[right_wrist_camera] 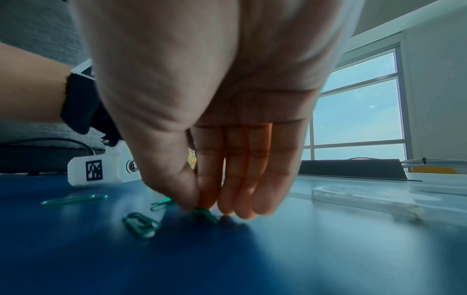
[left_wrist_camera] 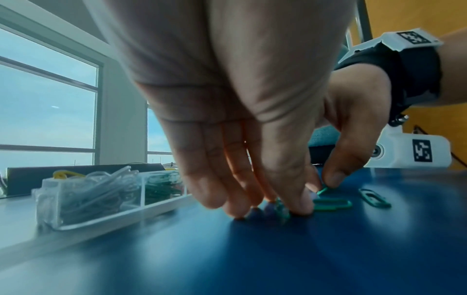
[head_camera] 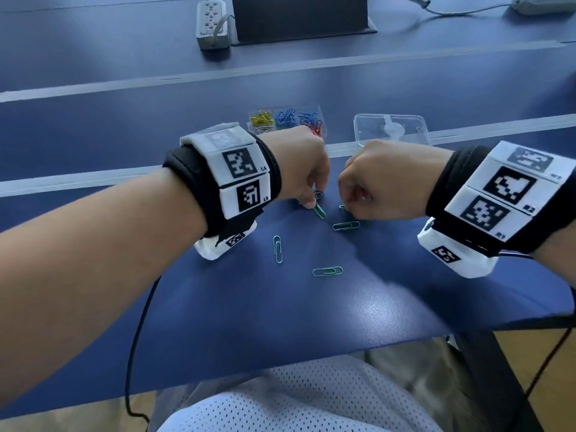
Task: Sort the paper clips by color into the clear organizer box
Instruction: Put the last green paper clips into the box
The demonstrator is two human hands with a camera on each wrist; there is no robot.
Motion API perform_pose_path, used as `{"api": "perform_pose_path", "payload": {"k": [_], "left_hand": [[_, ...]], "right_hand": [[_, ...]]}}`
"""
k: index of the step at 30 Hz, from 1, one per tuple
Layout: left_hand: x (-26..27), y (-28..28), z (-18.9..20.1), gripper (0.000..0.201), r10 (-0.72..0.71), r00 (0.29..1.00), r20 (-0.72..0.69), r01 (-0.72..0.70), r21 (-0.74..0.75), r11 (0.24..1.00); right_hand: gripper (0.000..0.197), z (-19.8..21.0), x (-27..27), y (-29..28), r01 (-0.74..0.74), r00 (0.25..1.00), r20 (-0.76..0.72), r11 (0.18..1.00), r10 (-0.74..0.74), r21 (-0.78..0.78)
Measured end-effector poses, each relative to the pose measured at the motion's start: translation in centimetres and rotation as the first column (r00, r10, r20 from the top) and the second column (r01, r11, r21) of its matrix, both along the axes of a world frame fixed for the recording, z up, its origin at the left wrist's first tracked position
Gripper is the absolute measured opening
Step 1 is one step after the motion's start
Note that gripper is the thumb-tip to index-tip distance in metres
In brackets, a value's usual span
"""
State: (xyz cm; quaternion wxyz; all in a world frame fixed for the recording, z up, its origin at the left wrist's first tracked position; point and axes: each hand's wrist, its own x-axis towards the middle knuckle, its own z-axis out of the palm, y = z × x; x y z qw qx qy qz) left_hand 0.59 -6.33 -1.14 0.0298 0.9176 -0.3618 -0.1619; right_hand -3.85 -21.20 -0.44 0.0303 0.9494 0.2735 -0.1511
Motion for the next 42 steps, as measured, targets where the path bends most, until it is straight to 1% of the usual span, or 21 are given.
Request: {"api": "perform_pose_path", "payload": {"k": [4,6,8,10,12,15,18,21,22,25,27,30,34,36,38,42], "left_hand": [[-0.3,0.0,-0.2,0.013,-0.006,1.000,0.013,0.006,0.002,1.000],[-0.4,0.2,0.0,0.007,-0.010,1.000,0.003,0.010,-0.007,1.000],[-0.4,0.5,0.2,0.002,-0.003,1.000,-0.012,0.002,-0.048,0.999],[-0.4,1.0,0.3,0.007,0.032,0.999,-0.033,-0.036,-0.108,0.993],[-0.4,1.4,0.1,0.016,0.067,0.997,-0.027,-0.070,-0.152,0.986],[-0.4,1.8,-0.2,0.027,0.080,0.997,-0.016,-0.082,-0.164,0.983],[-0.6,1.9,-0.4,0.027,0.072,0.997,-0.022,-0.075,-0.177,0.981],[-0.8,1.6,-0.4,0.020,0.034,0.999,-0.028,-0.039,-0.182,0.983],[-0.9,1.4,-0.4,0.021,0.010,1.000,-0.026,-0.015,-0.167,0.986],[-0.9,0.6,-0.4,0.029,-0.079,0.997,0.006,0.079,-0.077,0.994],[-0.9,0.2,-0.4,0.026,-0.116,0.993,0.020,0.117,-0.023,0.993],[-1.1,0.1,-0.4,0.018,-0.117,0.993,0.017,0.116,0.013,0.993],[-1.4,0.3,-0.4,0.014,-0.107,0.994,0.023,0.107,-0.006,0.994],[-1.6,0.5,-0.4,0.013,-0.105,0.994,0.021,0.105,-0.013,0.994],[-1.7,0.7,-0.4,0.013,-0.090,0.996,0.008,0.090,-0.028,0.996],[-1.7,1.4,0.0,0.033,-0.046,0.996,-0.077,0.039,-0.096,0.995]], "right_hand": [[0.010,0.1,-0.3,0.2,0.012,1.000,0.010,1.000,-0.012,0.006],[0.007,0.2,-0.4,0.3,0.026,1.000,0.011,0.999,-0.026,0.038],[0.004,0.1,-0.5,0.2,0.056,0.998,-0.003,0.995,-0.055,0.084],[0.022,-0.1,-0.6,0.1,0.083,0.996,-0.038,0.990,-0.079,0.114],[0.031,-0.3,-0.8,0.0,0.093,0.993,-0.083,0.987,-0.082,0.135],[0.027,-0.2,-1.1,-0.2,0.159,0.981,-0.144,0.969,-0.133,0.191],[0.020,-0.1,-1.5,-0.3,0.234,0.963,-0.192,0.941,-0.190,0.243],[0.012,-0.3,-1.9,-0.3,0.210,0.967,-0.199,0.939,-0.159,0.271],[0.009,-0.3,-2.0,-0.3,0.191,0.971,-0.194,0.946,-0.142,0.263],[0.016,-0.8,-2.1,-0.1,0.090,0.989,-0.131,0.983,-0.069,0.161],[0.017,-0.9,-2.3,0.1,0.044,0.996,-0.085,0.991,-0.034,0.124],[0.019,-0.8,-2.8,0.4,0.020,0.998,-0.055,0.995,-0.015,0.100],[0.029,-0.4,-3.3,0.6,0.021,1.000,-0.018,0.997,-0.020,0.070],[0.031,-0.4,-3.3,0.8,0.030,1.000,-0.008,0.996,-0.029,0.085],[0.031,-0.3,-3.2,1.0,0.042,0.999,-0.030,0.989,-0.038,0.145],[0.031,-0.1,-3.4,1.4,0.053,0.994,-0.102,0.968,-0.028,0.244]]}}
